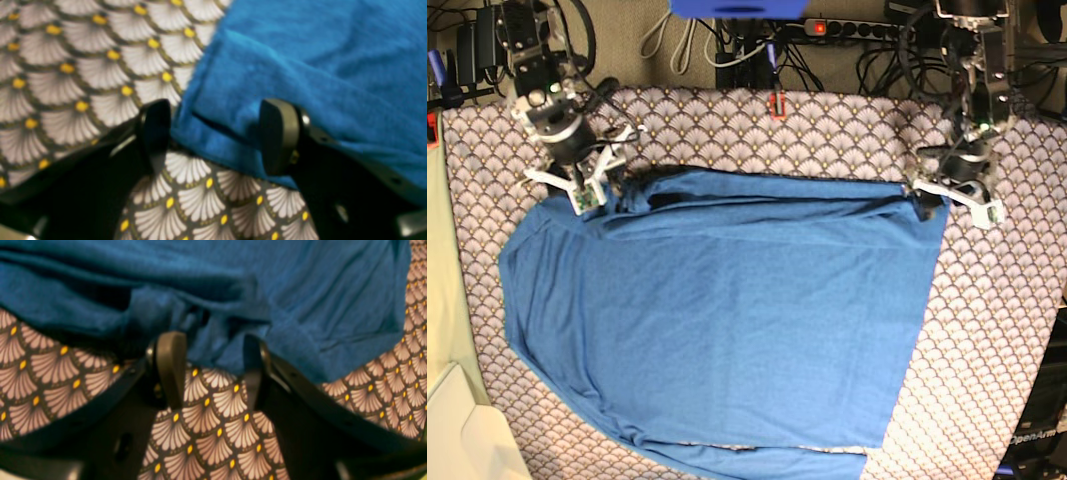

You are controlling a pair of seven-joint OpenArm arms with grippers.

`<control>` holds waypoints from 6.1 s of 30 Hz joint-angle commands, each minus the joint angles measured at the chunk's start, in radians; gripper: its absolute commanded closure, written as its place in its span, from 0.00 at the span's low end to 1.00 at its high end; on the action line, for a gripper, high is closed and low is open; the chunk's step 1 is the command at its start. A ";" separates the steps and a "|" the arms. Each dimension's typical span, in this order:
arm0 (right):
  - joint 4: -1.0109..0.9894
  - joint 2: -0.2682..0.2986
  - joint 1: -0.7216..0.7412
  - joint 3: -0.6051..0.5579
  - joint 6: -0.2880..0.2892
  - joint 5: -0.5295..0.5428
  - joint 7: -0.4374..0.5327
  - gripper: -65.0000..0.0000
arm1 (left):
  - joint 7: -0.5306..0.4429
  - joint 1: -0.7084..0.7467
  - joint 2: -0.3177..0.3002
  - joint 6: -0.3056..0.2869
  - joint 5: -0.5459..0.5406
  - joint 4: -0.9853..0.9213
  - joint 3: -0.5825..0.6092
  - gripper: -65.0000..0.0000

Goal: Fold the T-shirt properly
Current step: 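Adjust the right gripper's hold on the shoulder edge, moving it outward, then drag the shirt with both grippers toward the robot, stretching it flat, then lower both grippers and lay the shoulder edge back on the table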

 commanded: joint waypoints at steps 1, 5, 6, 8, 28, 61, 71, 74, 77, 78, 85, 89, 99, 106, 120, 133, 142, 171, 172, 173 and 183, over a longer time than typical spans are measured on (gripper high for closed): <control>0.029 0.008 0.010 0.007 -0.005 0.001 0.029 0.56 | -0.023 -0.015 -0.011 0.004 -0.002 0.013 -0.007 0.38; 0.036 0.008 -0.007 0.007 -0.005 0.001 0.029 0.56 | -0.023 -0.018 -0.011 0.004 -0.002 0.011 -0.005 0.38; 0.039 0.008 -0.016 0.007 -0.005 0.001 0.029 0.56 | -0.023 -0.018 -0.011 0.004 -0.002 0.011 -0.005 0.40; 0.044 0.008 -0.024 0.004 -0.005 0.001 0.029 0.56 | -0.023 -0.018 -0.011 0.004 -0.002 0.011 -0.005 0.50; 0.019 -0.074 0.003 -0.004 -0.005 -0.001 0.027 0.56 | -0.023 -0.018 -0.015 0.004 -0.004 0.024 -0.010 0.99; -0.065 -0.104 0.059 -0.039 -0.005 -0.001 0.027 0.56 | -0.015 -0.018 -0.015 0.006 -0.004 0.024 -0.007 0.99; -0.119 -0.104 0.049 -0.039 -0.005 -0.001 0.027 0.75 | -0.015 -0.020 -0.015 0.006 -0.004 0.024 -0.007 0.99; -0.111 -0.104 0.032 -0.039 -0.005 -0.001 0.027 0.91 | -0.015 -0.020 -0.015 0.006 -0.004 0.024 -0.008 0.99; -0.093 -0.106 0.019 -0.041 -0.005 -0.001 0.030 1.00 | -0.015 -0.018 -0.015 0.006 -0.004 0.024 -0.010 0.99; -0.080 -0.106 0.015 -0.041 -0.005 -0.001 0.029 1.00 | -0.015 -0.018 -0.015 0.006 -0.004 0.024 -0.010 0.99; 0.013 -0.109 -0.056 -0.038 -0.005 -0.001 0.035 1.00 | -0.014 -0.011 -0.017 0.006 -0.004 0.044 -0.011 0.99; 0.035 -0.109 -0.079 -0.036 -0.005 -0.001 0.035 1.00 | -0.014 0.016 -0.017 0.006 -0.004 0.087 -0.011 0.99; 0.044 -0.101 -0.128 -0.036 -0.005 -0.001 0.036 1.00 | -0.014 0.072 -0.054 0.006 -0.011 0.105 -0.013 0.99; 0.052 -0.087 -0.163 -0.036 -0.005 -0.001 0.068 1.00 | -0.014 0.111 -0.063 0.006 -0.008 0.139 -0.061 0.99; 0.052 -0.069 -0.323 -0.016 -0.008 -0.001 0.259 1.00 | -0.012 0.206 -0.069 0.006 -0.005 0.202 -0.062 0.99; 0.052 -0.072 -0.430 0.014 -0.008 -0.001 0.389 1.00 | -0.012 0.332 -0.089 0.006 -0.005 0.277 -0.062 0.99; 0.052 -0.074 -0.452 0.013 -0.008 -0.001 0.412 1.00 | -0.012 0.393 -0.097 0.004 -0.005 0.309 -0.145 0.99; 0.139 -0.071 -0.376 0.005 -0.008 -0.001 0.339 1.00 | -0.012 0.318 -0.097 0.004 -0.004 0.308 -0.173 0.99; 0.139 -0.071 -0.367 0.005 -0.008 -0.001 0.326 1.00 | -0.012 0.310 -0.097 0.004 -0.004 0.308 -0.173 0.99; 0.139 -0.069 -0.356 0.005 -0.008 -0.001 0.316 1.00 | -0.011 0.299 -0.097 0.006 -0.004 0.308 -0.173 0.99; 0.141 -0.052 -0.225 0.002 -0.005 -0.001 0.176 1.00 | 0.147 0.131 -0.094 0.006 -0.002 0.285 -0.173 0.99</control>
